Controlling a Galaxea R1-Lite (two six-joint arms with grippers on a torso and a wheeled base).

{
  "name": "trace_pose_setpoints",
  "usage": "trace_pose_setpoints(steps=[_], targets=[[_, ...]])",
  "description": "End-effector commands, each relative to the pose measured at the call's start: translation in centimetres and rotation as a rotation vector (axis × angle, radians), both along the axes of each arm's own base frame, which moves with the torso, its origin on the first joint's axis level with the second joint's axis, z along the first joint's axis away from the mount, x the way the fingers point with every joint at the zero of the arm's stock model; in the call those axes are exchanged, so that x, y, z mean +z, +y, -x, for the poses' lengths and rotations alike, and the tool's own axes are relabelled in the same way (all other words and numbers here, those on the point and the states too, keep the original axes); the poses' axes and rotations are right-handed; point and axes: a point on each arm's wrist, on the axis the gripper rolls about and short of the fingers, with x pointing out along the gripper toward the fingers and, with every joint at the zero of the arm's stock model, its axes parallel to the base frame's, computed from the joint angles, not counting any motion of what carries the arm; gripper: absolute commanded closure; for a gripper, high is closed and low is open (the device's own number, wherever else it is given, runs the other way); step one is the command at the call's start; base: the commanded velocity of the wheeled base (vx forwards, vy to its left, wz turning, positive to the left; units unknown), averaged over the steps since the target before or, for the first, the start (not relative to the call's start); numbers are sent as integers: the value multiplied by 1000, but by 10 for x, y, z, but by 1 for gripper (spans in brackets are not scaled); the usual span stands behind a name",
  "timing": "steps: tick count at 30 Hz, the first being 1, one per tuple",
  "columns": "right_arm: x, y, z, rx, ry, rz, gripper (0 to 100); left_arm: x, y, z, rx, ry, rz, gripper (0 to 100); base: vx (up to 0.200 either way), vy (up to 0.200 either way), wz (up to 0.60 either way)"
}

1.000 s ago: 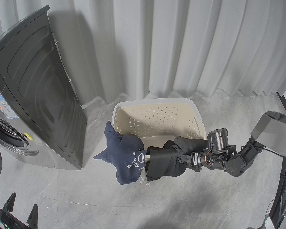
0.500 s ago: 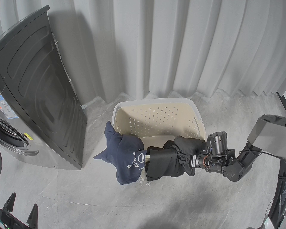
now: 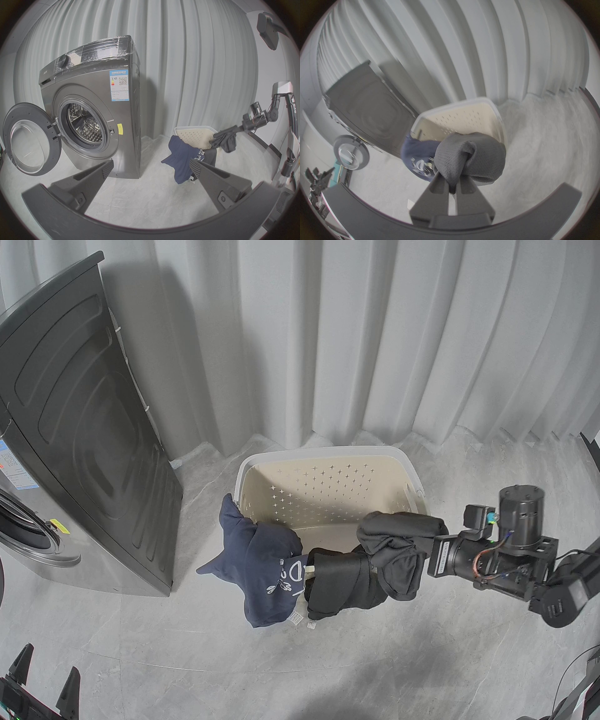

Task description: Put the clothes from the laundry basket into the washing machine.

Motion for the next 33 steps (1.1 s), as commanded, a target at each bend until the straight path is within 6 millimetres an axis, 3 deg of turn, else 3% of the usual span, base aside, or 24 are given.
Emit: trace_pose_setpoints(steps=[1,6,10,17,25,33], targets=[[69,-16,56,78,-218,-122,100,-4,0,0,0,1,-5,0,0,0,0],[98,-21,86,162,-335,-192,100,-4,0,0,-1,3,-8,0,0,0,0],[101,-17,94,210,-363,-192,100,-4,0,0,-3,3,-7,0,0,0,0],[114,-23,115,289,-428,-236,100,-4,0,0,-3,3,-3,0,-200,0,0],[117,-24,121,351,-442,-252,100,-4,0,0,-3,3,-5,0,-200,0,0],[112,-22,117,335,-420,-237,100,-4,0,0,-4,3,-3,0,0,125,0]])
